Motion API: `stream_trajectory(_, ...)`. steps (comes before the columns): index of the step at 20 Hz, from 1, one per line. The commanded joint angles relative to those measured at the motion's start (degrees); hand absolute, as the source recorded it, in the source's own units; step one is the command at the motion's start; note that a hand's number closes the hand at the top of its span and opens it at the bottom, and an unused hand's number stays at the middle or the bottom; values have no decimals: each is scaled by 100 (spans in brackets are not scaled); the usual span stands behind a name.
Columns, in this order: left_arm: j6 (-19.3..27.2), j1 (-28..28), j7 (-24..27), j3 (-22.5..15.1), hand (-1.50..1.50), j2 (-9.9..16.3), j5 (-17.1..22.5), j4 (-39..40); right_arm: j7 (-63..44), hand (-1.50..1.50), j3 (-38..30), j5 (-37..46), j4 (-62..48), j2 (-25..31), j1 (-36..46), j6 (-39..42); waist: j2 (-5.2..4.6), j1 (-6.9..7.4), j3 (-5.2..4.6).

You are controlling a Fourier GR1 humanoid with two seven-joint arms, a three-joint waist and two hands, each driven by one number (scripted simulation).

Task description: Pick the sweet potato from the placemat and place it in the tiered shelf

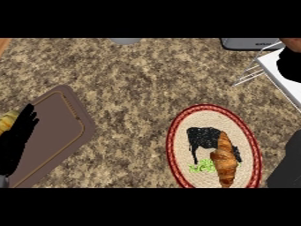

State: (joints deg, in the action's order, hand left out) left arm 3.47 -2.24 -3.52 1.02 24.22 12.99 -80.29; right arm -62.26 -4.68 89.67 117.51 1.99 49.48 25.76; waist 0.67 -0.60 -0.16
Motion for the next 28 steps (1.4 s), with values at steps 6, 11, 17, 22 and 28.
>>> stream_trajectory(6, -61, 199, -284, 162, 0, 171, 42, -83, -200, 150, -1043, 566, -727, 442, 1158, 1667, -30, 23, 8)
stream_trajectory(11, 0, 80, -186, 69, 0, -51, -33, -114, 297, 150, -1668, 664, -677, 863, 1471, 2193, -26, -5, 12)
stream_trajectory(17, -80, -259, -44, -86, 0, -244, -137, -368, 877, 150, -2056, 791, -1240, 1401, 1169, 1900, -53, 87, 16)
stream_trajectory(22, -300, -83, -80, 219, 0, -54, -60, -196, 1194, 150, -2560, 441, -1269, 1724, 667, 1436, -60, 70, 17)
stream_trajectory(28, -262, -40, -354, 263, 0, -111, -101, -452, 1196, 150, -3049, -34, -1822, 1795, 548, 546, -66, 102, 18)
